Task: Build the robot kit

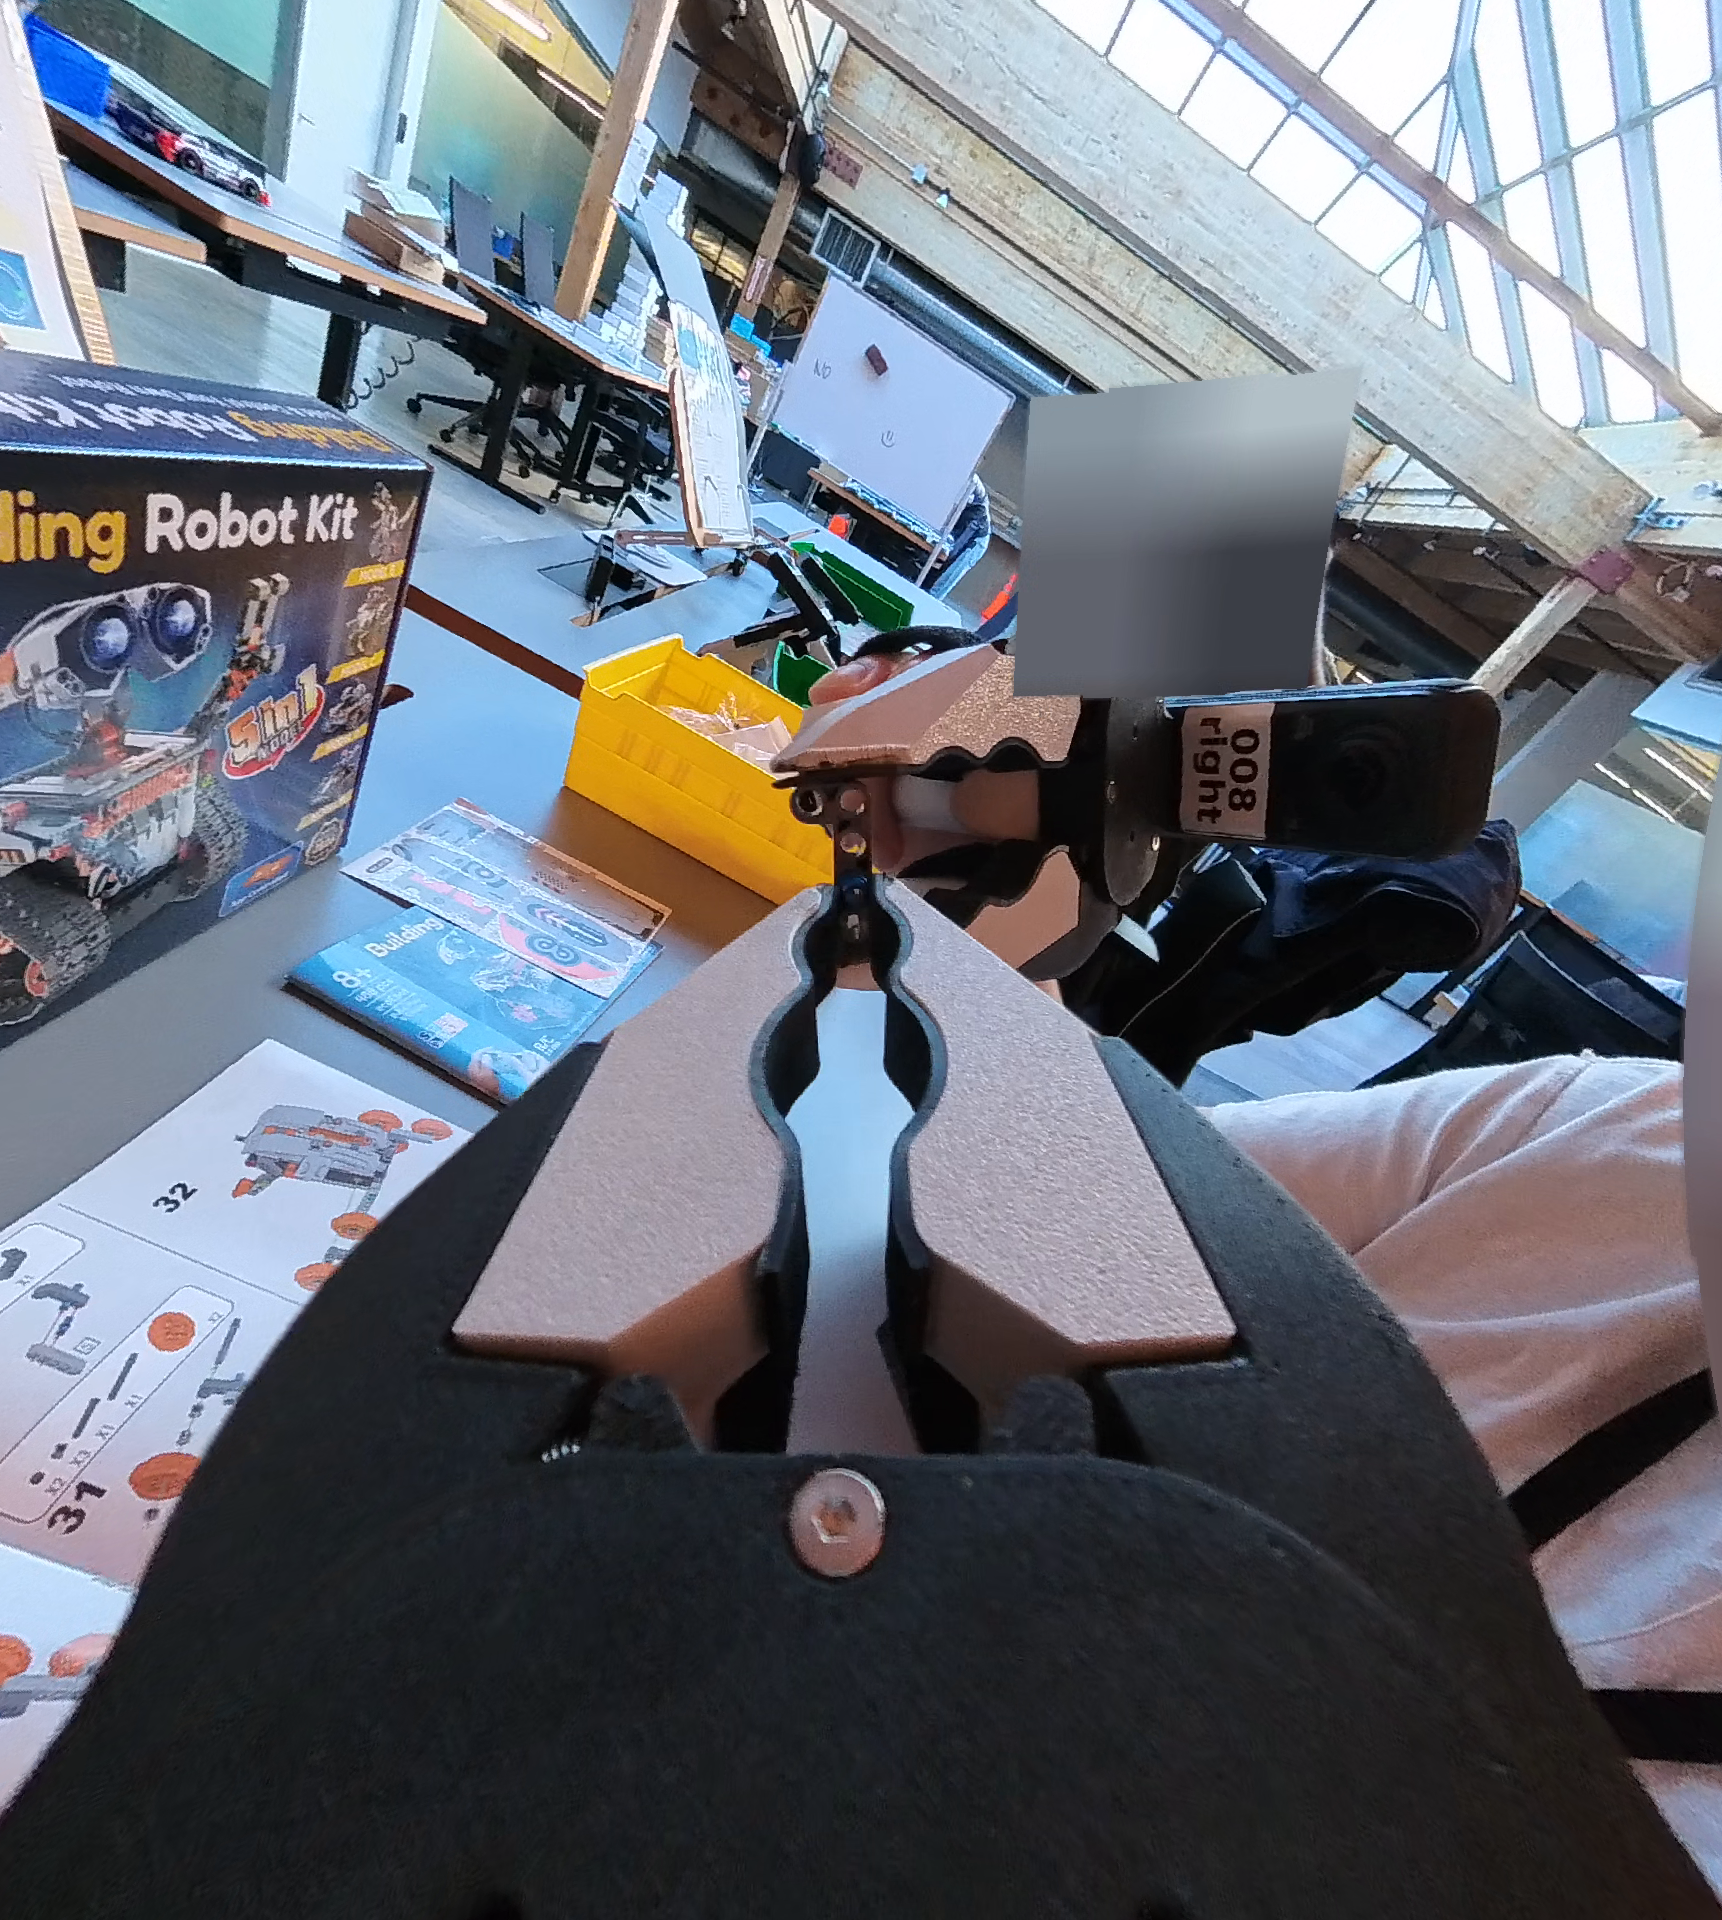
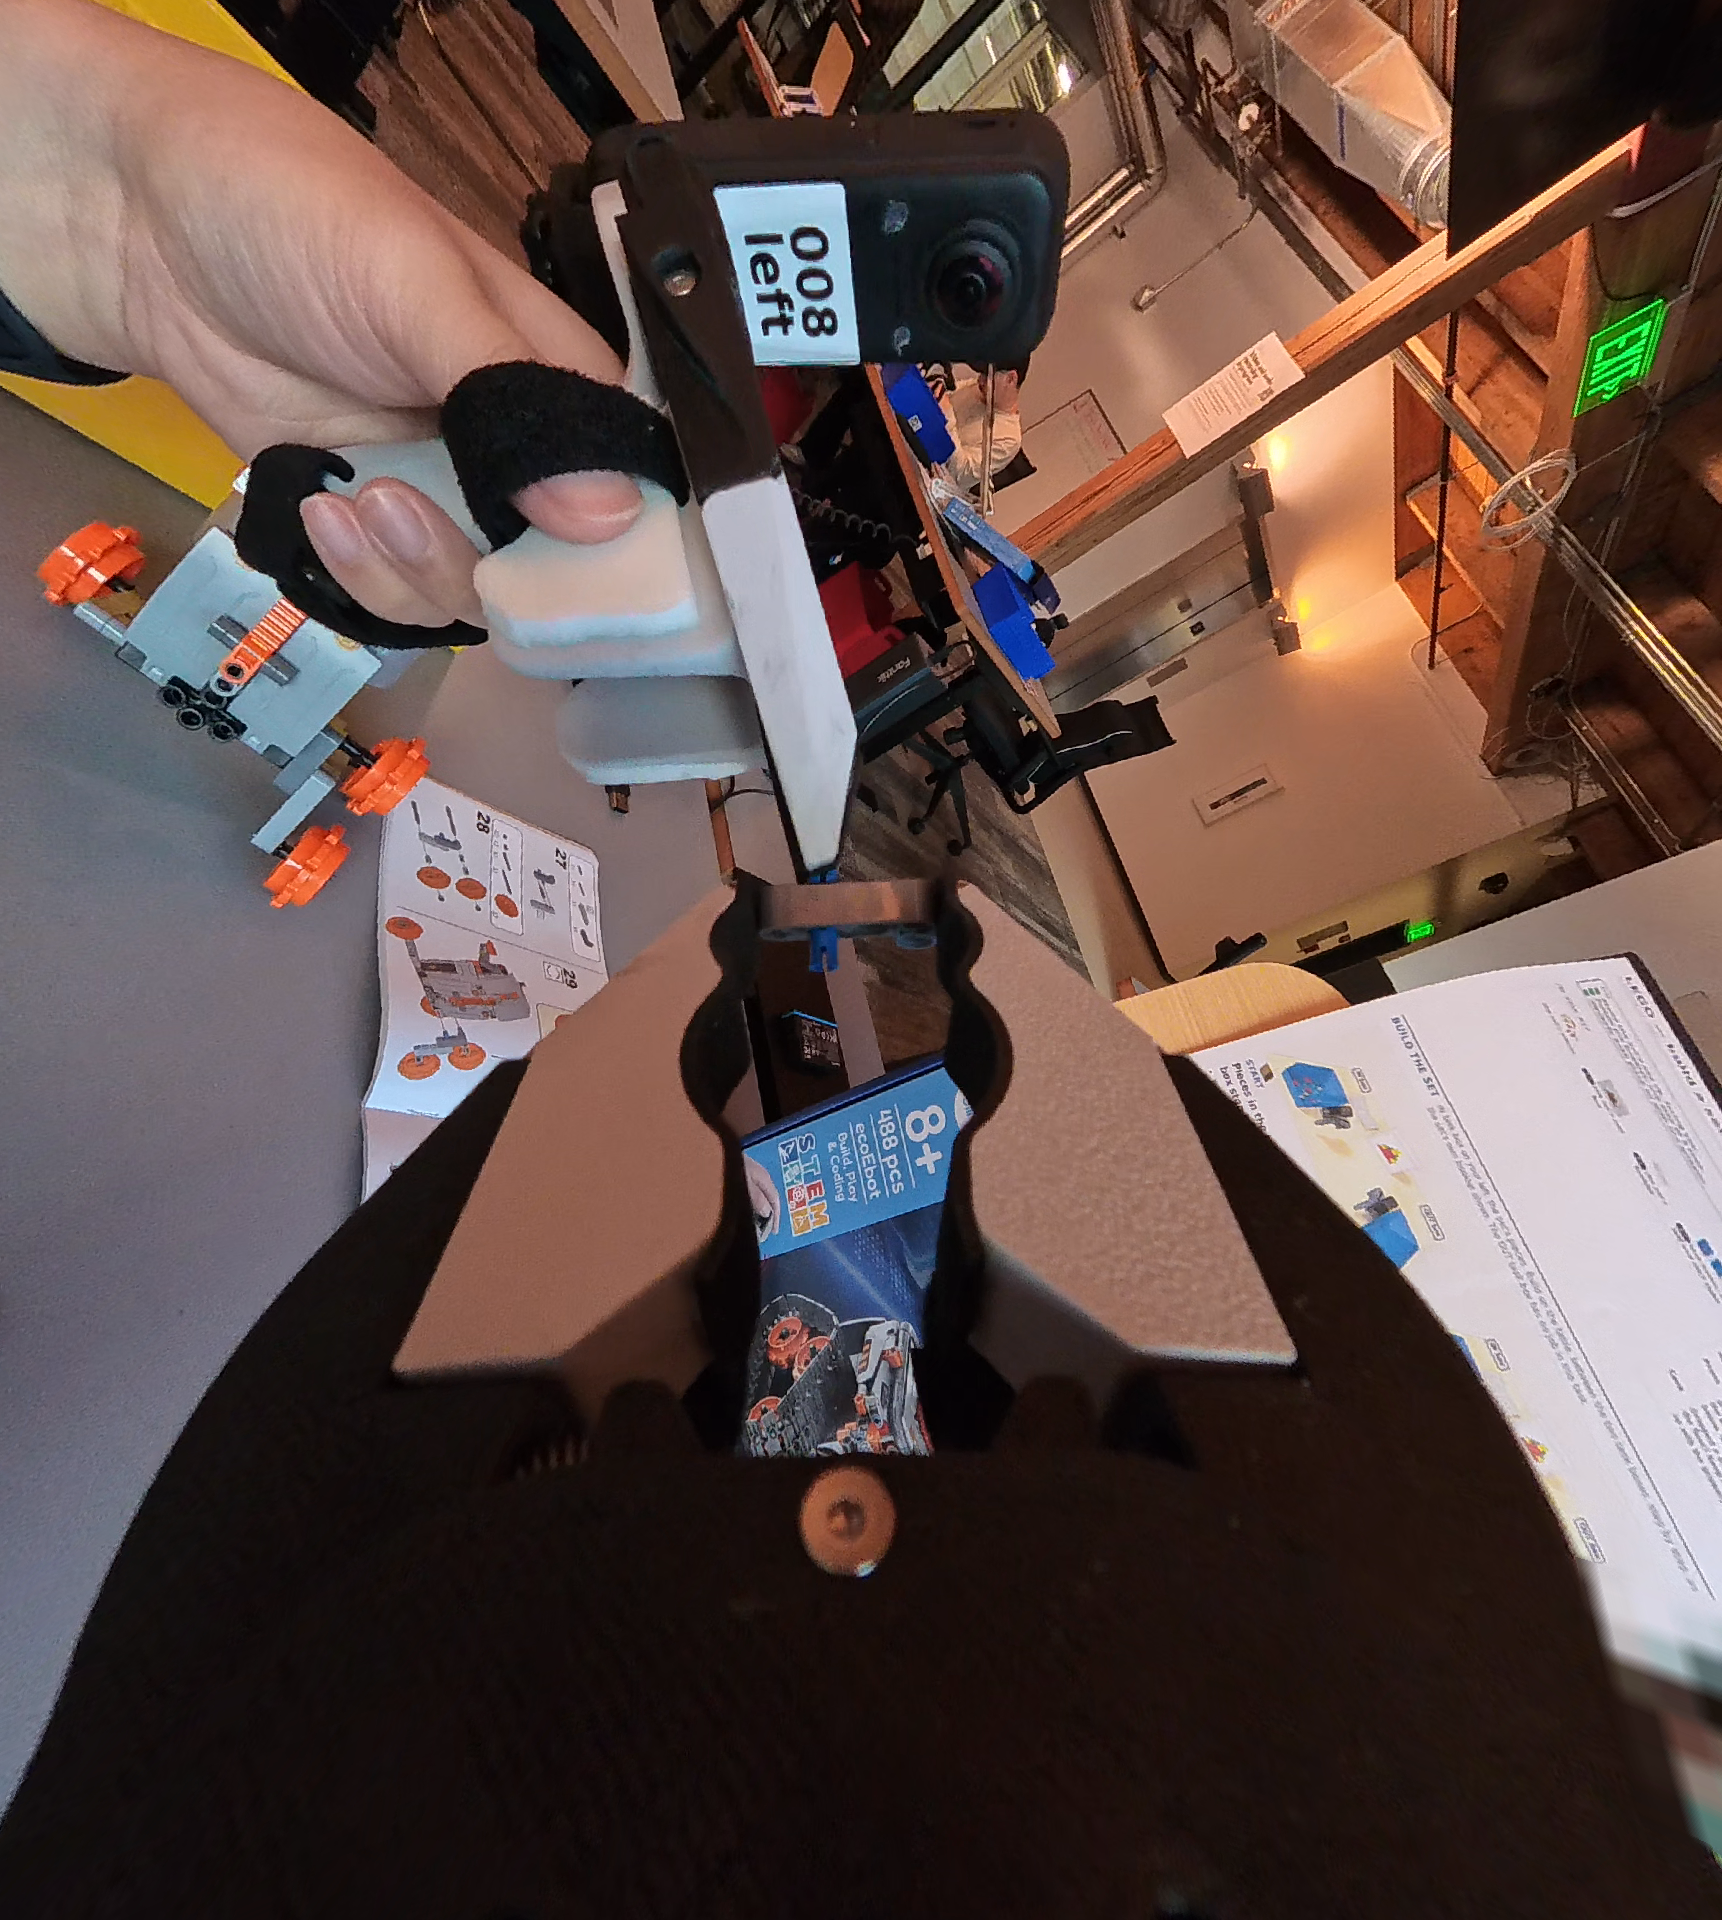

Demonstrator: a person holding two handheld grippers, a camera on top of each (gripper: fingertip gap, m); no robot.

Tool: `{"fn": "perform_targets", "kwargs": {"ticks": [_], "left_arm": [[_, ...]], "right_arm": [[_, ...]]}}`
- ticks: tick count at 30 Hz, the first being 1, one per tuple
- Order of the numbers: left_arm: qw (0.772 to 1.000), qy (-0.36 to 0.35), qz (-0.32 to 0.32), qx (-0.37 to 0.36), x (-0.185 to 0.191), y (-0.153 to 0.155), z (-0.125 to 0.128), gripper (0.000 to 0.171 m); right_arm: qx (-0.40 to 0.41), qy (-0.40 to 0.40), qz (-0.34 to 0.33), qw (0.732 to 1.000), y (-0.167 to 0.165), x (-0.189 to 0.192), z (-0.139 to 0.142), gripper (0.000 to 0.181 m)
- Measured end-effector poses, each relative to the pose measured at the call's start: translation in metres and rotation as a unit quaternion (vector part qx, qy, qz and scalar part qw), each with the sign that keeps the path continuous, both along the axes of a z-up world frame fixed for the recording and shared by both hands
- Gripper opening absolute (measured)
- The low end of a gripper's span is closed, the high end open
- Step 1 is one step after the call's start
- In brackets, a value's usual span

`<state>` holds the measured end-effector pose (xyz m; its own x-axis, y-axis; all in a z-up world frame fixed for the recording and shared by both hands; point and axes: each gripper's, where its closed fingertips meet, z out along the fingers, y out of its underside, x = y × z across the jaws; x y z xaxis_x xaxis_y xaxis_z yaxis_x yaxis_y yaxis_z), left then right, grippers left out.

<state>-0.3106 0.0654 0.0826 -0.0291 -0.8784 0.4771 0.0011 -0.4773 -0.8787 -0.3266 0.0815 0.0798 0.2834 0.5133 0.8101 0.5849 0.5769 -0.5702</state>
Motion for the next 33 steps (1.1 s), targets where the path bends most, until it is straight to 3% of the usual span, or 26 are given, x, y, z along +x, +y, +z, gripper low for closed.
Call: {"fn": "perform_targets", "kwargs": {"ticks": [33], "left_arm": [[0.998,0.045,-0.002,0.049,-0.001,-0.013,0.003,0.002]], "right_arm": [[-0.023,0.003,0.040,0.999,-0.014,-0.001,0.000,0.033]]}}
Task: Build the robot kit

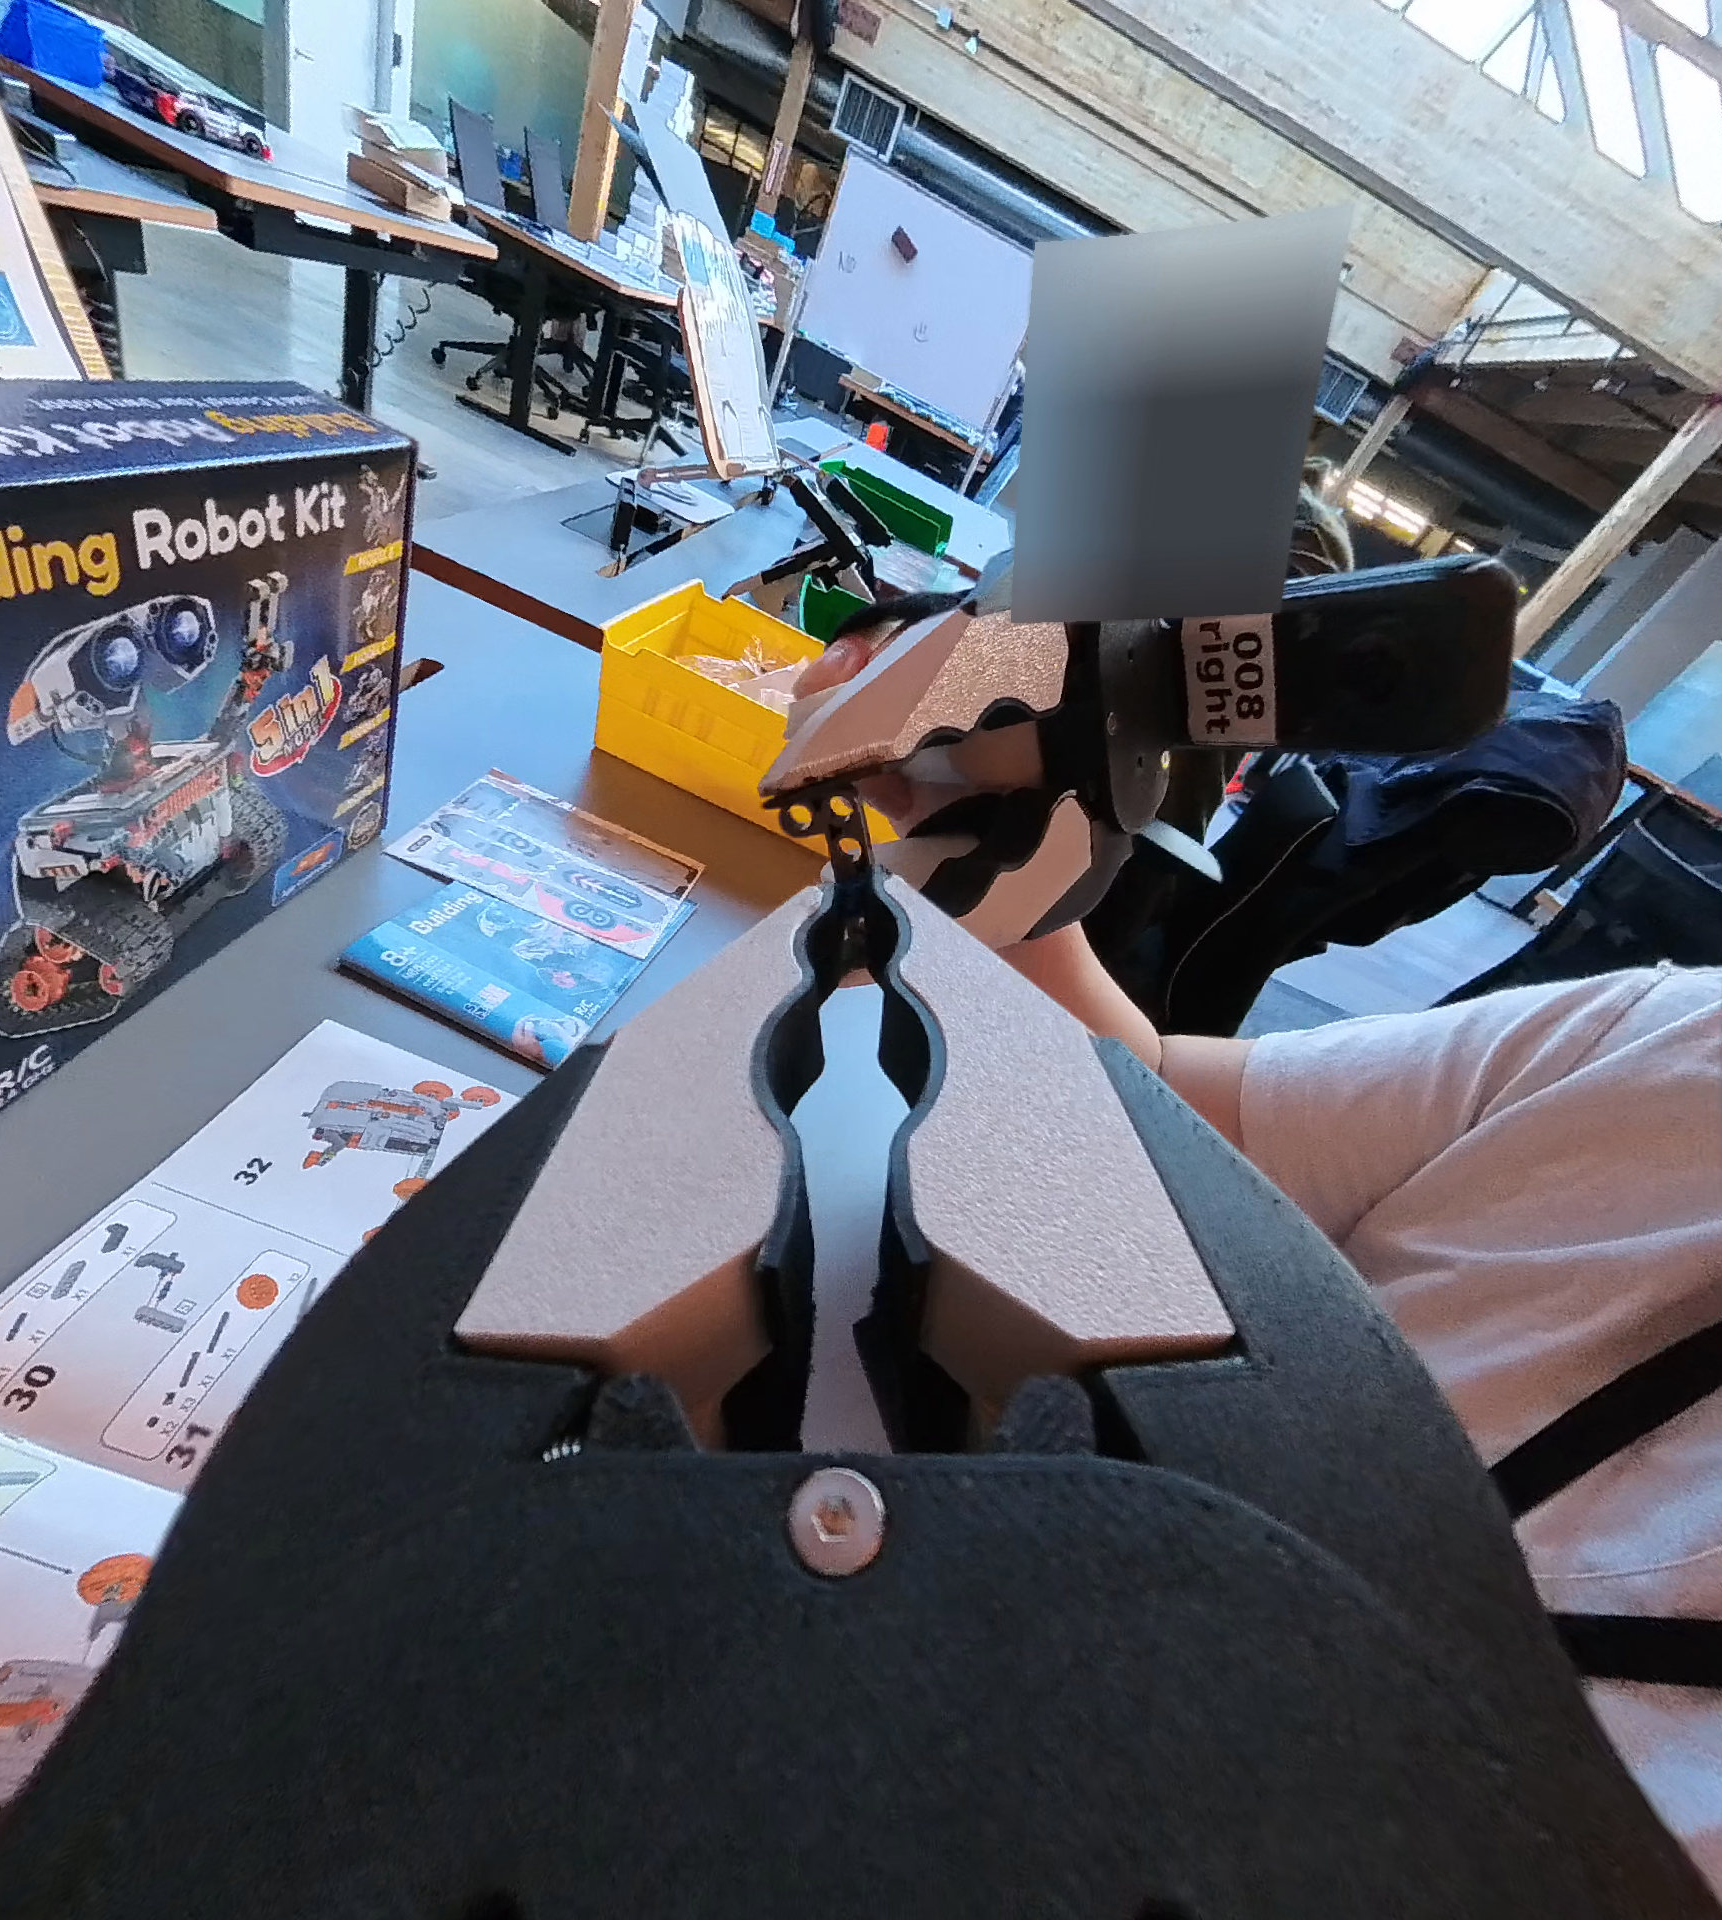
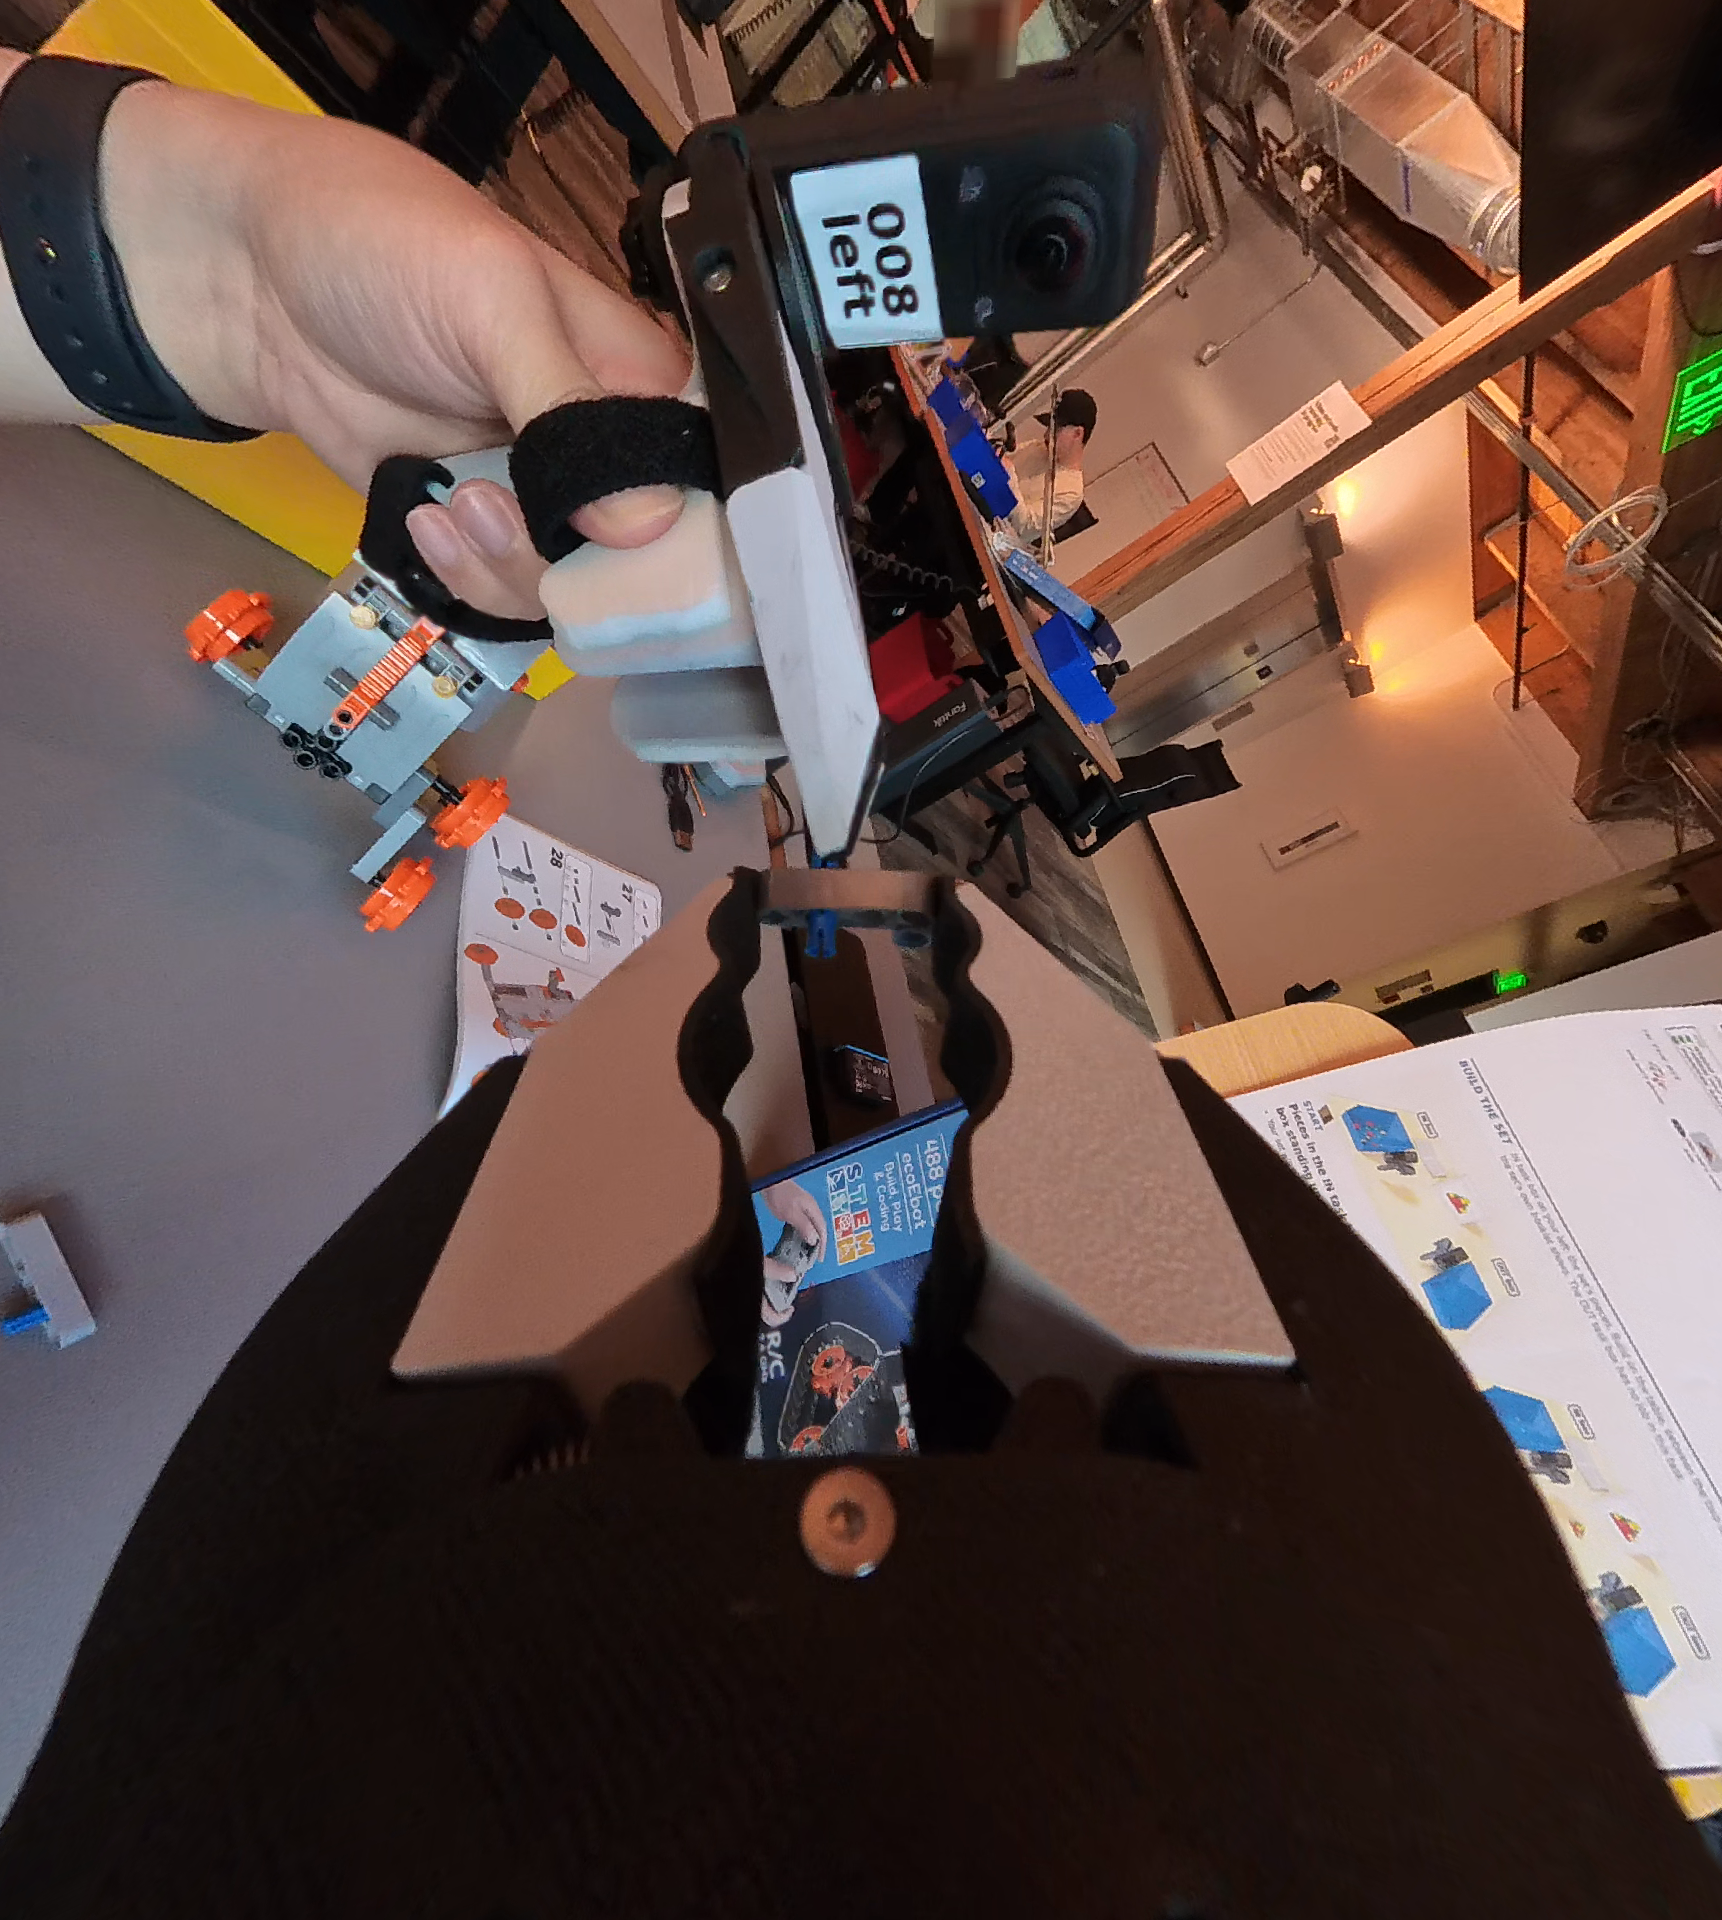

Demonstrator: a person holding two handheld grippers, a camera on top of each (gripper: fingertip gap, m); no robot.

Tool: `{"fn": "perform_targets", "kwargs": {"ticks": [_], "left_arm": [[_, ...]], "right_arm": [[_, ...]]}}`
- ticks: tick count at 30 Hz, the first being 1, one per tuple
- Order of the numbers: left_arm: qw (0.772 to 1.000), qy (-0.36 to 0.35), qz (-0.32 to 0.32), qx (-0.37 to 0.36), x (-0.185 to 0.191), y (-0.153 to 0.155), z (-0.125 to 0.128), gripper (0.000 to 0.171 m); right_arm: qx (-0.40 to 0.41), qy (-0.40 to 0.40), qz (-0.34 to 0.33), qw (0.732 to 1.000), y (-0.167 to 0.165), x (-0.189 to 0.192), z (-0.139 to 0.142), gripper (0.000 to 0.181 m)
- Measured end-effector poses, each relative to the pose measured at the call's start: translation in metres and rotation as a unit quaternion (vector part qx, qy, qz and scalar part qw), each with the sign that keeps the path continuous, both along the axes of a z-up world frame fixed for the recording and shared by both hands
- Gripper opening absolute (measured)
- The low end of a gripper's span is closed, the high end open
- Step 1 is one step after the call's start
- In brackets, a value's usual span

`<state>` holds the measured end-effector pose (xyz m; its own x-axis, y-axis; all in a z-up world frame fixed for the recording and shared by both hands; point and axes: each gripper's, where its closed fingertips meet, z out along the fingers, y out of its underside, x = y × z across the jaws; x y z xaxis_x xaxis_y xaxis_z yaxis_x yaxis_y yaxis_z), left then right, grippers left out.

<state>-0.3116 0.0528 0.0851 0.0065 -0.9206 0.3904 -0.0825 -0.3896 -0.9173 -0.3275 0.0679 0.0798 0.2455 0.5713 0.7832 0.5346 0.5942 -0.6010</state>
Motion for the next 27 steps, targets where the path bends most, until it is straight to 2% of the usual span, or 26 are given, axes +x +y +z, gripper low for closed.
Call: {"fn": "perform_targets", "kwargs": {"ticks": [6,15,27], "left_arm": [[1.000,-0.004,-0.011,-0.003,0.0002,-0.0052,0.0034,0.000],[0.998,0.002,0.002,0.064,-0.0029,-0.0085,0.0051,0.001],[0.999,0.004,0.008,0.051,-0.0023,-0.0051,-0.0005,0.002]], "right_arm": [[0.006,0.002,0.010,1.000,-0.0055,0.0008,0.0034,0.033],[-0.025,0.034,0.036,0.998,-0.0095,-0.0048,0.0053,0.033],[-0.021,0.022,0.019,0.999,-0.0055,-0.0050,0.0006,0.032]]}}
